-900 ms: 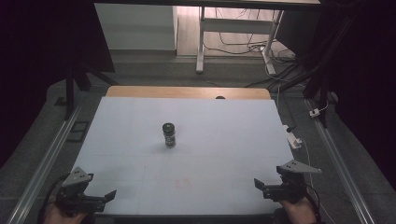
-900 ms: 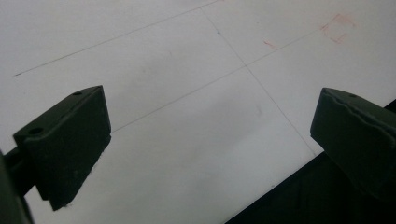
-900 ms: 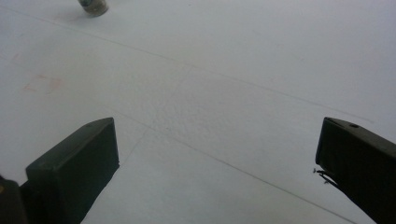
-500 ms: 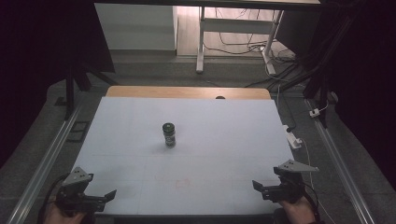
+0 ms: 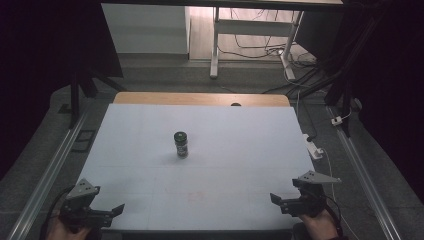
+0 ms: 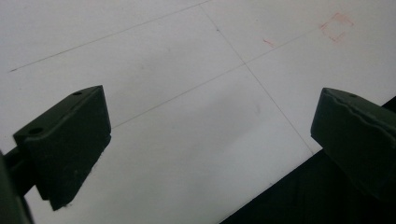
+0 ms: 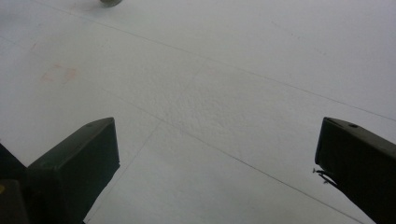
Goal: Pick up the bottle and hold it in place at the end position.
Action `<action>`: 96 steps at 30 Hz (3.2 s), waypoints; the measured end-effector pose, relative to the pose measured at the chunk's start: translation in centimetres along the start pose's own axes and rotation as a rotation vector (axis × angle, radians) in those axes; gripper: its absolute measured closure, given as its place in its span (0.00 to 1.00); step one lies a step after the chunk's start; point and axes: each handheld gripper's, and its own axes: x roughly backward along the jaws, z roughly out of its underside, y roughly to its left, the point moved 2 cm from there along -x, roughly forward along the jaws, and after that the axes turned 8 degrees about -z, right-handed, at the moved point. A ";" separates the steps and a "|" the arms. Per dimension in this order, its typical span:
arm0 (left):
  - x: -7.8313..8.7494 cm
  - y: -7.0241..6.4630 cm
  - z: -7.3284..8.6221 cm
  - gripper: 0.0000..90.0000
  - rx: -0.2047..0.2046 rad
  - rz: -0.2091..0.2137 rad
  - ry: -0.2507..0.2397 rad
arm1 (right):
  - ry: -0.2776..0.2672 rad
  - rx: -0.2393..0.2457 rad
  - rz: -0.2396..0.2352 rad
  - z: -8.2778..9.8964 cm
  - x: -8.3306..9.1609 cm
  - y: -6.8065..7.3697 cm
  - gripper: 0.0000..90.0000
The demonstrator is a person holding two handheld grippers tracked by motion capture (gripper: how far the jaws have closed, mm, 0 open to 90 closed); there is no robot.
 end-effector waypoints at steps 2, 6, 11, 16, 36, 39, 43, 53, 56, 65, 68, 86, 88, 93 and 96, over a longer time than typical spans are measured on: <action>0.0 -0.1 0.0 0.00 -0.007 -0.002 0.002 | 0.004 0.004 -0.003 0.0 -0.1 0.0 0.00; 0.2 -0.5 -0.2 0.00 -0.009 0.013 -0.007 | 0.010 0.007 -0.004 0.0 -0.1 0.0 0.00; 0.2 -0.9 -0.5 0.00 -0.020 0.024 -0.010 | 0.017 0.006 -0.004 -0.1 -0.2 0.0 0.00; 0.1 -0.8 -0.6 0.00 -0.018 0.028 -0.021 | 0.021 0.006 -0.007 -0.1 -0.3 0.0 0.00; -1.5 -1.3 -2.8 0.00 -0.077 0.149 -0.079 | 0.043 0.021 -0.015 -0.1 -0.5 0.1 0.00; -1.9 -1.3 -3.1 0.00 -0.093 0.151 -0.089 | 0.047 0.020 -0.015 -0.1 -0.5 0.1 0.00; -2.5 -1.5 -3.5 0.00 -0.113 0.150 -0.096 | 0.051 0.021 -0.018 -0.1 -0.6 0.2 0.00; -3.8 -1.6 -4.4 0.00 -0.115 0.152 -0.095 | 0.058 0.028 -0.021 -0.2 -0.7 0.2 0.00; -4.3 -1.7 -4.7 0.00 -0.096 0.165 -0.088 | 0.057 0.028 -0.021 -0.2 -0.7 0.2 0.00; -5.5 -2.0 -6.1 0.00 -0.107 0.169 -0.090 | 0.058 0.026 -0.026 -0.2 -0.7 0.2 0.00; -5.9 -1.9 -6.6 0.00 -0.109 0.170 -0.087 | 0.059 0.027 -0.026 -0.2 -0.7 0.2 0.00; -9.3 -2.0 -10.1 0.00 -0.140 0.153 -0.086 | 0.071 0.029 -0.029 -0.2 -0.8 0.2 0.00; -9.8 -1.9 -10.6 0.00 -0.147 0.153 -0.088 | 0.071 0.029 -0.029 -0.2 -0.8 0.2 0.00; -11.0 -1.9 -11.7 0.00 -0.156 0.176 -0.085 | 0.074 0.029 -0.031 -0.2 -0.8 0.2 0.00; -11.8 -2.0 -12.3 0.00 -0.174 0.189 -0.084 | 0.074 0.029 -0.031 -0.2 -0.8 0.2 0.00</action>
